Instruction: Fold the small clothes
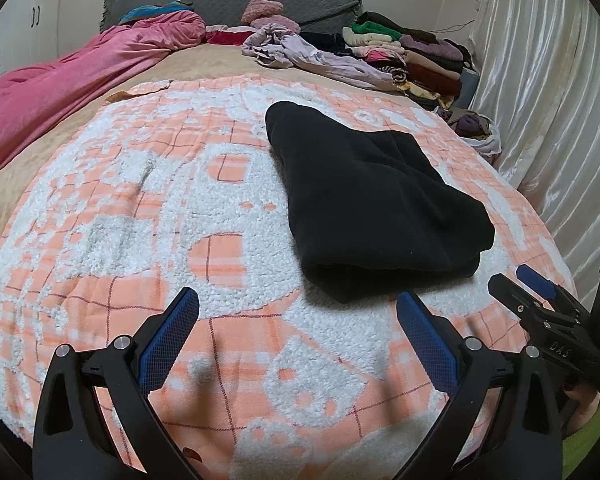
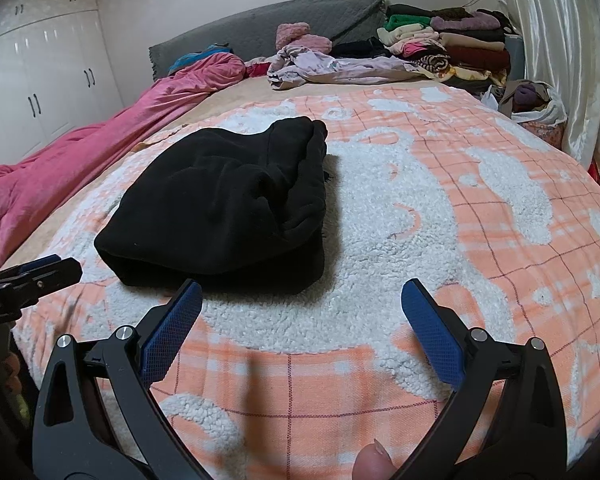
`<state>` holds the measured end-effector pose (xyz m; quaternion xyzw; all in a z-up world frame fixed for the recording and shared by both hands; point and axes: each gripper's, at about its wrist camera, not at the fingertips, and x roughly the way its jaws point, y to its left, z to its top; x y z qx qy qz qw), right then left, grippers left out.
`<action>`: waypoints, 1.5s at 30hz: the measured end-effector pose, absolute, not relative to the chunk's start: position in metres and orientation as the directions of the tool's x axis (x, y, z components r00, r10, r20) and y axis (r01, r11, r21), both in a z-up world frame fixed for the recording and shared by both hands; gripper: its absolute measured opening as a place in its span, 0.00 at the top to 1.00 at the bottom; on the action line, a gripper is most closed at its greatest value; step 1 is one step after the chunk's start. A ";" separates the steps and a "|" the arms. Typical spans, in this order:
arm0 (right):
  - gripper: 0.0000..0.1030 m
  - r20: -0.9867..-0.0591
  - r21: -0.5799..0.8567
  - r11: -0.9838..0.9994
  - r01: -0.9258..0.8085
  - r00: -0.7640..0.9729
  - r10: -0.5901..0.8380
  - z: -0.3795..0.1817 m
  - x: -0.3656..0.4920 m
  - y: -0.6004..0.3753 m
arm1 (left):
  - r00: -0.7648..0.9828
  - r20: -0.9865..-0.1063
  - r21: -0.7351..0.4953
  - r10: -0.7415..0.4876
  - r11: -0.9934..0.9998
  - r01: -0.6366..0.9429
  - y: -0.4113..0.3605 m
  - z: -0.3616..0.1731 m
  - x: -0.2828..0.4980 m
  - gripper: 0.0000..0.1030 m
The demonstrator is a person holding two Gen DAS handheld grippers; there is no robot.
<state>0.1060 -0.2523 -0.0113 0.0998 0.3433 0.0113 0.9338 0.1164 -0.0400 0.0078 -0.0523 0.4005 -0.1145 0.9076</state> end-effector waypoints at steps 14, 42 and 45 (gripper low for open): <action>0.09 -0.643 0.192 0.980 0.055 0.762 0.083 -0.014 0.106 -0.257 | 0.656 -0.712 -0.194 -0.250 0.968 0.158 -0.036 0.012 0.115 0.04; 0.09 -0.646 0.188 0.980 0.059 0.759 0.078 -0.014 0.106 -0.257 | 0.665 -0.706 -0.193 -0.245 0.969 0.153 -0.034 0.014 0.114 0.04; 0.09 -0.646 0.187 0.980 0.060 0.759 0.077 -0.014 0.106 -0.258 | 0.666 -0.705 -0.190 -0.243 0.970 0.153 -0.034 0.015 0.114 0.04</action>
